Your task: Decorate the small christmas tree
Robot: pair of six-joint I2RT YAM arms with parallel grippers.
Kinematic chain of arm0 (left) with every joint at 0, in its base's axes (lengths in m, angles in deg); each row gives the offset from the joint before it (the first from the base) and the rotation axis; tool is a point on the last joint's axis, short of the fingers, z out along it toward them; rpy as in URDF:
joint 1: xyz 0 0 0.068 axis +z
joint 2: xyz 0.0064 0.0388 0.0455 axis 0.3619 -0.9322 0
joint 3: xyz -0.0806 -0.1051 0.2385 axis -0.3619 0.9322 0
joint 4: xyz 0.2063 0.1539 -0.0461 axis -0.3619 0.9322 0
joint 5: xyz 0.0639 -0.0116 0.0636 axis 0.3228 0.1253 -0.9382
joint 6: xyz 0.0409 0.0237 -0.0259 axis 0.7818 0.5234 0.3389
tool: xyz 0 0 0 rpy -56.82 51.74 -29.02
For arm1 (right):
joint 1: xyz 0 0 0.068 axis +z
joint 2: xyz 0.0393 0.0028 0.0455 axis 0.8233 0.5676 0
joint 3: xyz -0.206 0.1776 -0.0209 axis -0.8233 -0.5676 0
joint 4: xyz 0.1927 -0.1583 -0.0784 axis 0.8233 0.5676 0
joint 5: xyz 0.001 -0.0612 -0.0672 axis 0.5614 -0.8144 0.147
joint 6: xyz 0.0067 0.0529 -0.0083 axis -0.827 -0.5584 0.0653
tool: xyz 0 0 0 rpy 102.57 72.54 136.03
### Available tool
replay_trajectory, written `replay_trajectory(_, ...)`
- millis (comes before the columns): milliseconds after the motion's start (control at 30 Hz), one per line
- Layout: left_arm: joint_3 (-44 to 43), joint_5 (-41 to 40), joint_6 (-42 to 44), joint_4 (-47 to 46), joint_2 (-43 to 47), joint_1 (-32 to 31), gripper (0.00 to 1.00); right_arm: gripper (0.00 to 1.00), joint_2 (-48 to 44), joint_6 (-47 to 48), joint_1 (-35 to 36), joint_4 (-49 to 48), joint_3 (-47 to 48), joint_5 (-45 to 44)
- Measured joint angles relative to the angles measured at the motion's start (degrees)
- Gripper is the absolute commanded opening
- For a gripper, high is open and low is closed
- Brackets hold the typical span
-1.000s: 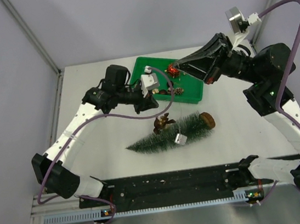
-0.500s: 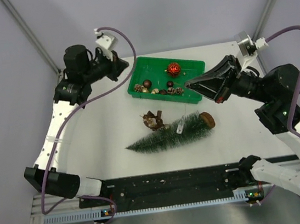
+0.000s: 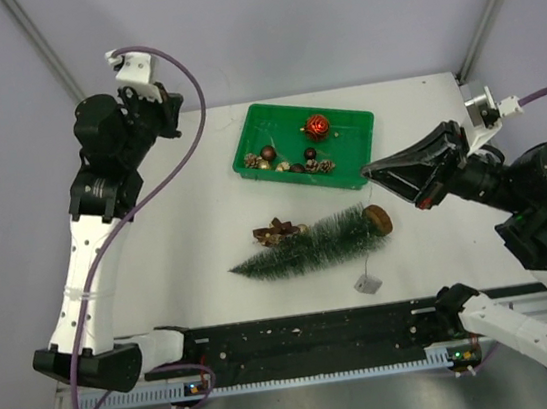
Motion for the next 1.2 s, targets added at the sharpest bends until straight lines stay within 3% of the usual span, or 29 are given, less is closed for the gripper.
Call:
replay_trajectory(267, 7.6, -2.5, -1.1, 3.3, 8.3, 0.4, 0.0, 0.0, -2.6, 0.5, 0.0, 2.9, -2.5, -0.2)
replay_trajectory(467, 16.3, -1.9, -1.4, 7.9, 18.5, 0.5, 0.02, 0.0, -6.2, -0.3, 0.0, 3.2, -10.6, 0.5)
replay_trajectory(833, 23.0, -3.1, -1.2, 12.8, 34.2, 0.6, 0.01, 0.0, -4.4, -1.7, 0.0, 3.0, -24.9, 3.3)
replay_trajectory(867, 23.9, -3.3, -1.0, 13.7, 35.0, 0.6, 0.01, 0.08, -4.2, -1.7, 0.0, 2.9, -26.2, 3.4)
replay_trajectory(967, 25.9, -4.2, -0.6, 16.2, 37.0, 0.6, 0.01, 0.49, -3.7, -1.9, 0.7, 3.5, -29.3, 3.4)
replay_trajectory(1000, 26.2, -4.3, -0.5, 16.7, 37.5, 0.6, 0.01, 0.58, -3.6, -2.1, 1.0, 3.8, -29.7, 3.3)
replay_trajectory(1100, 26.3, -4.3, 0.2, 17.6, 39.6, 0.6, 0.01, 0.72, -1.9, -0.2, 2.0, 5.9, -29.1, 3.1)
replay_trajectory(1200, 26.2, -3.7, 0.4, 17.6, 40.7, 0.6, 0.01, 0.75, 1.1, 2.1, 2.2, 9.0, -24.9, 0.9)
